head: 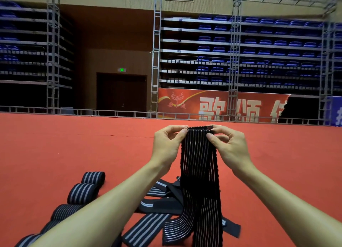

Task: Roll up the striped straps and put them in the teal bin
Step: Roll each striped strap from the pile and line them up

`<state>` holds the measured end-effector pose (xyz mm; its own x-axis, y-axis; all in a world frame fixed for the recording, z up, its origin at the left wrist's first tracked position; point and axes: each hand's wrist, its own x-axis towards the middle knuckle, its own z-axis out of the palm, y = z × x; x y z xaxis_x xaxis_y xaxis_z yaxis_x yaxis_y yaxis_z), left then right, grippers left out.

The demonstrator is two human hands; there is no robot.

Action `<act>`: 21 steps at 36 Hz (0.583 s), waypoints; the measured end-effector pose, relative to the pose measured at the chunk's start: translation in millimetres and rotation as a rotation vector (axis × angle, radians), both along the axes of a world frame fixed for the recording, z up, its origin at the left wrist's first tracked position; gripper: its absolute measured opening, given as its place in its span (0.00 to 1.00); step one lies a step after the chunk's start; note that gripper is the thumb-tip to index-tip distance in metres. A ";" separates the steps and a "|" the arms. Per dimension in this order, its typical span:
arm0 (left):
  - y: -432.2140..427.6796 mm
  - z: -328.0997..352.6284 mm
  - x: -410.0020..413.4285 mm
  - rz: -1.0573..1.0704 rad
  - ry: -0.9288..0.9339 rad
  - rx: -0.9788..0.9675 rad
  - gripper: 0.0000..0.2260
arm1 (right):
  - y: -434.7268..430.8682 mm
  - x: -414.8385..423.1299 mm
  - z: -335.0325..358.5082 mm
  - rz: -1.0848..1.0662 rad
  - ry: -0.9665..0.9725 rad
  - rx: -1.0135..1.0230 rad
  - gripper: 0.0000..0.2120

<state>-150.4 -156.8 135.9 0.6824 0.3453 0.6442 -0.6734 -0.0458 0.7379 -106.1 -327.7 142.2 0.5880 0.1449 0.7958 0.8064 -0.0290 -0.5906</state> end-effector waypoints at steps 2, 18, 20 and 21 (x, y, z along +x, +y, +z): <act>-1.6 0.8 -1.0 0.001 -0.008 0.001 0.07 | 0.1 0.0 0.2 -0.011 -0.018 0.018 0.08; -2.4 3.9 -6.6 0.041 0.010 0.001 0.06 | 4.0 -10.7 -3.6 0.028 -0.013 0.125 0.06; -1.8 3.4 -6.9 0.045 0.008 -0.007 0.06 | 4.8 -11.7 -2.9 -0.005 -0.046 0.125 0.09; -1.5 3.1 -6.9 0.043 0.004 -0.013 0.06 | 5.1 -11.7 -2.6 -0.017 -0.054 0.128 0.10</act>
<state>-157.2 -158.2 139.0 0.6691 0.3831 0.6368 -0.6681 -0.0652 0.7412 -117.8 -322.6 139.6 0.5455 0.0301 0.8376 0.8371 0.0297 -0.5462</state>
